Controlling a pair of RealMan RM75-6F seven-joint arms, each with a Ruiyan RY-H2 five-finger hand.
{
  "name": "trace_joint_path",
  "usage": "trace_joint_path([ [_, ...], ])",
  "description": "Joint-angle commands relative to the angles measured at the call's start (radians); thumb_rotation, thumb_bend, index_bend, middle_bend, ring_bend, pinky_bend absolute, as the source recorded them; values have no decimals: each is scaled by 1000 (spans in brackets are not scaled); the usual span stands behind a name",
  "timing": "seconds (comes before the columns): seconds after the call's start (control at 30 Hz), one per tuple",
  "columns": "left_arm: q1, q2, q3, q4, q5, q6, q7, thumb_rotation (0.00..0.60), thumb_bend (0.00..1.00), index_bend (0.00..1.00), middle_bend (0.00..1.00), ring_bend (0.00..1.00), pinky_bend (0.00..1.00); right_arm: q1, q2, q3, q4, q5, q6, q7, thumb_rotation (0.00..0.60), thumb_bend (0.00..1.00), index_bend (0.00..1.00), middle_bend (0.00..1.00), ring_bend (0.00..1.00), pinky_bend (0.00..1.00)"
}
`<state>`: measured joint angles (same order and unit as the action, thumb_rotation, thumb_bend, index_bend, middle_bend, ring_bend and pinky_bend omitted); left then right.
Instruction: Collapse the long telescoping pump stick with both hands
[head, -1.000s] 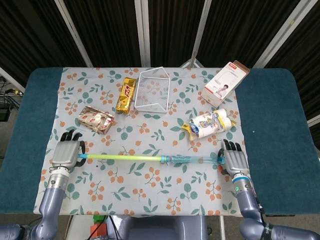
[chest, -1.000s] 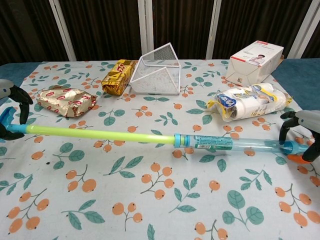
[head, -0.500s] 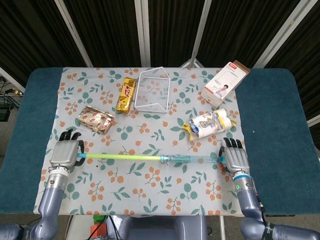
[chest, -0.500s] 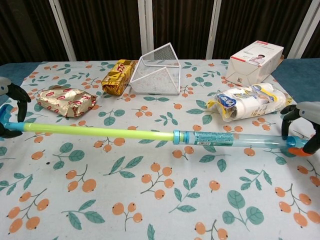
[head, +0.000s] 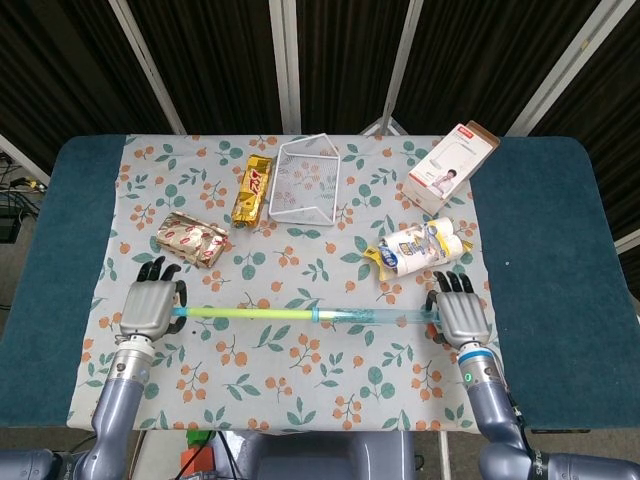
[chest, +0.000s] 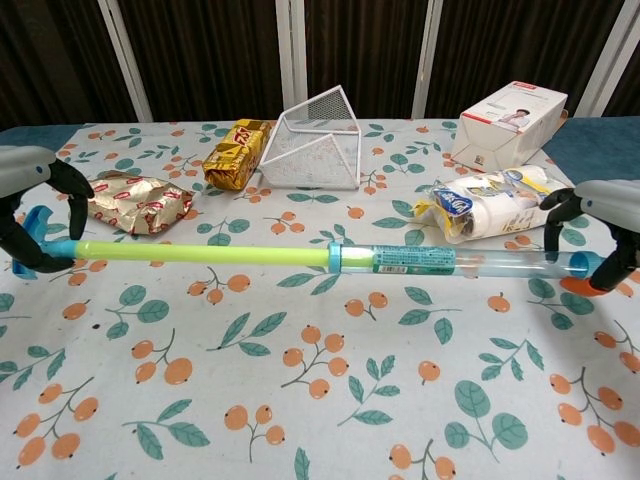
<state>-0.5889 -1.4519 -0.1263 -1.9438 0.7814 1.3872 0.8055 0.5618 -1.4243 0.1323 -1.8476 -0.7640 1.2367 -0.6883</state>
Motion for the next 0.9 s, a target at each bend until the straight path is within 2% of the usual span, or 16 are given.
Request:
trace_joint_path([
  [0.03,-3,-13,2,-4,4,7,8,600,488,664,172,0,77,3,-1,-1,-10,-5,9,-6,600,387,666,122,0,0],
  [0.9,-42,-113,-31,-2,-6,38,55,600,507,680,175,0,77,16,-25,-14,-83,-11,54,-36,600,388,673,129,0,0],
])
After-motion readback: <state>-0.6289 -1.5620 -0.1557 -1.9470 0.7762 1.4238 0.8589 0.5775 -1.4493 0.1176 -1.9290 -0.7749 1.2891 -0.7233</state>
